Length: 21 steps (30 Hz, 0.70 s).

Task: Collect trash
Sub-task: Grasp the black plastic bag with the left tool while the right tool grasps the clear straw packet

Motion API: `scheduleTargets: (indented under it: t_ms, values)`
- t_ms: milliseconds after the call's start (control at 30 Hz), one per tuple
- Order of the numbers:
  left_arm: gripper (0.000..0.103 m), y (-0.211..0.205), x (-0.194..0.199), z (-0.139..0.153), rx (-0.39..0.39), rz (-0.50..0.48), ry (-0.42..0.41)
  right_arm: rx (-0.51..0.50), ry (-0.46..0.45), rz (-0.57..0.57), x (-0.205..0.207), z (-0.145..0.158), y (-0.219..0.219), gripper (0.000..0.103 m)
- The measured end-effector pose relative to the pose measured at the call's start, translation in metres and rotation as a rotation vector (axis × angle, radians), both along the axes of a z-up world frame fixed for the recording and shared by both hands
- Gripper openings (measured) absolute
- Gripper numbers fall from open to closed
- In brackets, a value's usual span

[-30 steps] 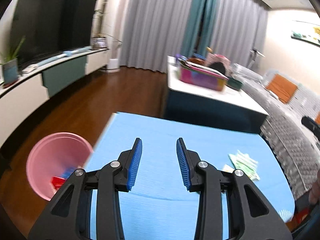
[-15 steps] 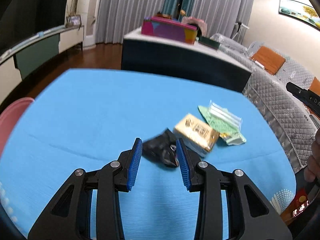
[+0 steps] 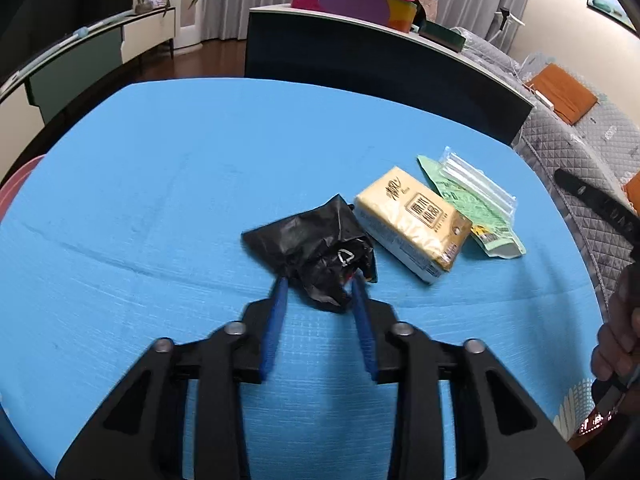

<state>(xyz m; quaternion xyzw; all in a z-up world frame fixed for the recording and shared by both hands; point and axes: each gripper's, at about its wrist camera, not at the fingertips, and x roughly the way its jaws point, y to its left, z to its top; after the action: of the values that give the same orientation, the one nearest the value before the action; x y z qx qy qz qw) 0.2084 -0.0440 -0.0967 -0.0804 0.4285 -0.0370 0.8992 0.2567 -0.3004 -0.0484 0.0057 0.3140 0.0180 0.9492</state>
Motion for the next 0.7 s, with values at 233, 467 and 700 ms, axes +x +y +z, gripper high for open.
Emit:
scheduleTargets:
  t_ms: [233,467,700]
  values:
    - [0.017,0.005,0.002,0.003,0.045,-0.006,-0.014,-0.022,0.110,0.027,0.033,-0.024,0.012,0.056]
    - [0.017,0.014,0.004,0.007,0.042,-0.003,-0.030,-0.065,0.182,0.042,0.054,-0.042,0.023,0.065]
    - [0.017,0.018,0.007,0.007,0.036,0.003,-0.029,-0.106,0.213,0.060,0.058,-0.048,0.032,0.058]
